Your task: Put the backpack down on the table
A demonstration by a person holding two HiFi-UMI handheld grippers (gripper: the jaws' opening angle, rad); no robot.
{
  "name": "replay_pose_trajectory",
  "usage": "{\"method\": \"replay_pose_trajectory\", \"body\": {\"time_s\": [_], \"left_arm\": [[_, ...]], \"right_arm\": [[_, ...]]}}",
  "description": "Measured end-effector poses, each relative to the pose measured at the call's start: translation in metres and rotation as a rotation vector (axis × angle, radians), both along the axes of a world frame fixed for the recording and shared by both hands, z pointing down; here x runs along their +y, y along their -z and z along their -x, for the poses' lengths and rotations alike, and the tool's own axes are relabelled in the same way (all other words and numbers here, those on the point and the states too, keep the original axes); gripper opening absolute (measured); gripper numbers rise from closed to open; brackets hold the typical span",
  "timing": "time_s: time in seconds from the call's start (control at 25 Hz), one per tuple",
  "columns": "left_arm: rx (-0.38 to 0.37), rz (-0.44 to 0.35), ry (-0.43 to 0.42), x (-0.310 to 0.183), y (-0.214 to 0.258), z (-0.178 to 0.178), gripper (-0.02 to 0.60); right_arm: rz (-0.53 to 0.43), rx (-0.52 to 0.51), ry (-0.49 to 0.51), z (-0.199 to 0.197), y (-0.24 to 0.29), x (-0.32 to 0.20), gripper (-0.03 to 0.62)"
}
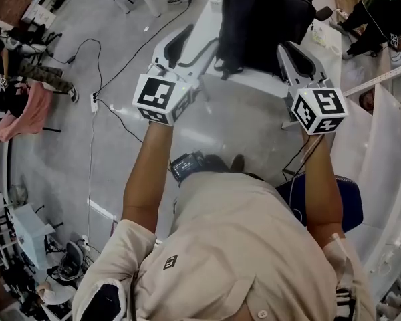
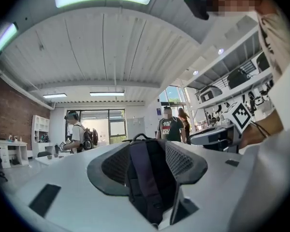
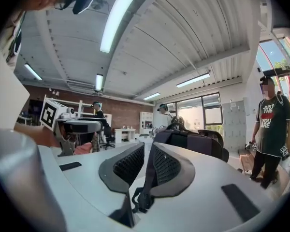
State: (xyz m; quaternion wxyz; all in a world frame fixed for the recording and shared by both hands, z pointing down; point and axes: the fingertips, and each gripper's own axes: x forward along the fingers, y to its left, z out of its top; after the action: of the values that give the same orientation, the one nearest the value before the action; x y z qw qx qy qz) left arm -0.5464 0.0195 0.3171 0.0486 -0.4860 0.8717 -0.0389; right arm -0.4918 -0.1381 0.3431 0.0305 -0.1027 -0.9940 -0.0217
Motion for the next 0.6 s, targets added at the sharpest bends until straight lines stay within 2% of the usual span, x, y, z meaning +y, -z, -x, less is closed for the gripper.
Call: {"method": "replay_pose_trajectory", "body": {"time_s": [0.24,0.44,0.6], "left_arm": [[-0.024,-0.083,-0.053,0.036,0.026,-0.052,0.071],[-0.030,-0.089,-0.117,0.070,0.018,-0.078,0.026],[-0.028,-0.095,-0.180,0.099,0.008,-0.095,0.017]], "right_arm": [[0.011,-0.048,0.054,-0.038,0.034,0.053,0.046],[0.015,-0.037,0.083,-0.054,0.020,0.102,0.040],[0.004,-0.028,0.089,-0.067,0.010,0.145,0.037]]}}
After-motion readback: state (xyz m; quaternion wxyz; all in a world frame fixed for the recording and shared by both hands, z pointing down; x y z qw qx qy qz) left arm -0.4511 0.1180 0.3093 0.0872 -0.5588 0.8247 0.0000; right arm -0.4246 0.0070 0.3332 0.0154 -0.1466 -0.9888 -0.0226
